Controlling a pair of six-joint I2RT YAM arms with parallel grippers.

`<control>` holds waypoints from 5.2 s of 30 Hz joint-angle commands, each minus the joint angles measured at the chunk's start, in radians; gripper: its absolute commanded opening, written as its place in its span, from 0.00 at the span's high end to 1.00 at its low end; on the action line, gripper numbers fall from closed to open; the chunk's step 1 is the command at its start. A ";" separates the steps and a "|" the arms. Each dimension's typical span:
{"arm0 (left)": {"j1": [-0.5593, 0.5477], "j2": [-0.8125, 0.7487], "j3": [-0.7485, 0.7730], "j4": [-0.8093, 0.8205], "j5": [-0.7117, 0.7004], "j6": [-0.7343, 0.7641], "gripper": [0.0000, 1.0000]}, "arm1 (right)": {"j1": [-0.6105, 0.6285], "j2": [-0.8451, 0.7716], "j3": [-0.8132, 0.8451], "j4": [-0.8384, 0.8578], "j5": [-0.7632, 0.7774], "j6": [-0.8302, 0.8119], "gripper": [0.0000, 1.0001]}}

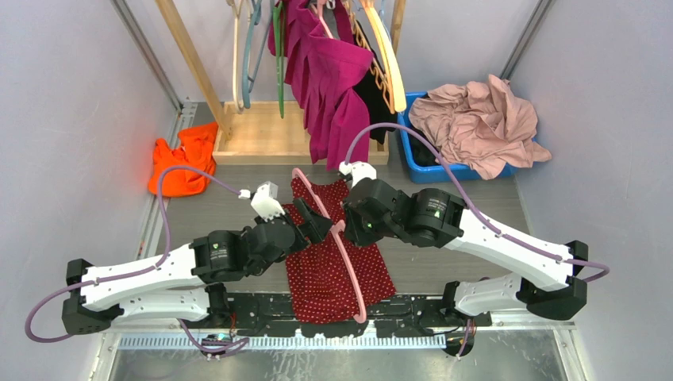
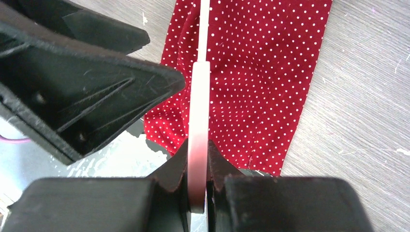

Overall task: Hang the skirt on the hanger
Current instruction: Hang the skirt on the hanger, then place the hanger on the clothesline.

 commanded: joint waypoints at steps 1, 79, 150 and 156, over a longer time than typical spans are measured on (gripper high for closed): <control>0.003 0.001 0.058 -0.083 -0.079 -0.104 0.00 | 0.040 0.002 0.083 0.030 0.053 0.001 0.99; 0.082 -0.167 0.119 0.104 -0.259 -0.094 0.76 | 0.278 -0.334 -0.261 0.358 0.226 -0.178 0.53; 0.081 -0.208 0.369 -0.262 -0.272 0.096 0.46 | 0.341 -0.119 -0.012 0.467 0.425 -0.284 0.99; 0.081 -0.223 0.408 -0.455 -0.262 0.108 0.39 | 0.341 -0.010 0.259 0.207 0.433 -0.212 0.99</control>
